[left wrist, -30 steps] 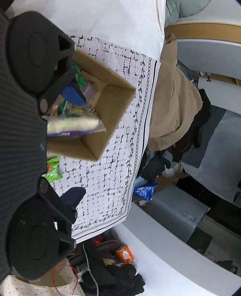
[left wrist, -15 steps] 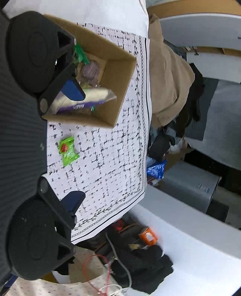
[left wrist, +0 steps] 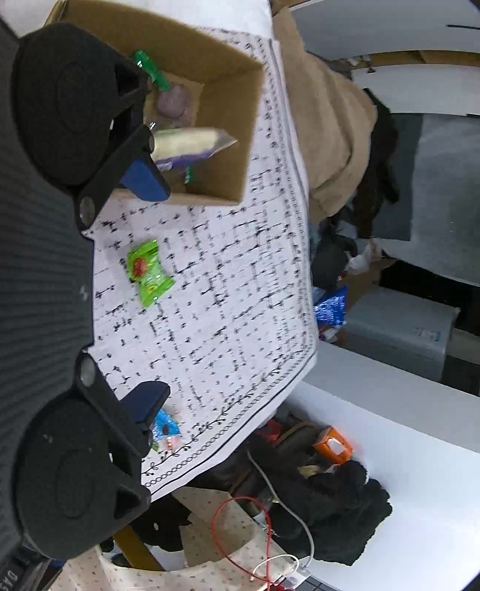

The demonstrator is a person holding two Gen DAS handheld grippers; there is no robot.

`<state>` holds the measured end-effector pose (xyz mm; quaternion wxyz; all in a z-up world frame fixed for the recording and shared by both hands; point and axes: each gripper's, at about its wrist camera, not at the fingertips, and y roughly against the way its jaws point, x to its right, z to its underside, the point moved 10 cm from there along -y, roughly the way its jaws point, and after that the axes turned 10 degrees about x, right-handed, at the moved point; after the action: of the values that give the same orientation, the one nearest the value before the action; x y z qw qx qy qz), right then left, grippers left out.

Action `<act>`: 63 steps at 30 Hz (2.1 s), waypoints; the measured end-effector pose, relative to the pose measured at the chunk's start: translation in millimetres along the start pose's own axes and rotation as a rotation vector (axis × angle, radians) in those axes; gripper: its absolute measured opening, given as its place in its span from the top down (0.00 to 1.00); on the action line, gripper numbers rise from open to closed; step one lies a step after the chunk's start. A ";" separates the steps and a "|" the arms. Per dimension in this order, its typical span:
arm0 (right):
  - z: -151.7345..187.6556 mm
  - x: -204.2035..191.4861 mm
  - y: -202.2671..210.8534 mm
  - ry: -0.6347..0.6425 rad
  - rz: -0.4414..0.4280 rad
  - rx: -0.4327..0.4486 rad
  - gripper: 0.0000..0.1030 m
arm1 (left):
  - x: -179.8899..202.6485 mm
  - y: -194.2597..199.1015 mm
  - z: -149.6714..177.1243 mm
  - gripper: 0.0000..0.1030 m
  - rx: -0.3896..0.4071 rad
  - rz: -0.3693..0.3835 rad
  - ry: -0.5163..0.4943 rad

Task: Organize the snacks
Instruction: 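Move the right gripper to the cracker pack while the left approaches the green candy, then grasp the cracker pack with the right gripper while the left grasps the green candy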

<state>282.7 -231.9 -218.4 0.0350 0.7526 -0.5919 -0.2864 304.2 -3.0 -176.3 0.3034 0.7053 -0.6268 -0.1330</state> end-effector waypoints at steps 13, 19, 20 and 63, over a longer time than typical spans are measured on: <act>0.1 32.1 -45.1 -0.105 -0.027 -0.012 0.28 | 18.1 -27.8 9.1 0.00 -0.018 -0.017 -0.060; 8.9 43.0 -68.6 -0.103 -0.015 -0.037 0.31 | 21.0 -44.0 20.3 0.01 -0.049 -0.018 -0.073; 11.2 45.3 -71.5 -0.104 -0.011 -0.043 0.32 | 21.2 -47.1 23.2 0.01 -0.059 -0.015 -0.069; 42.8 39.1 -107.5 -0.001 -0.106 -0.184 0.64 | 4.9 -132.5 67.0 0.39 -0.147 -0.207 -0.119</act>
<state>361.3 -223.3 -311.4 0.0885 0.7763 -0.5225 -0.3413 373.5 -21.3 -306.4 0.3013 0.7329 -0.5561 -0.2508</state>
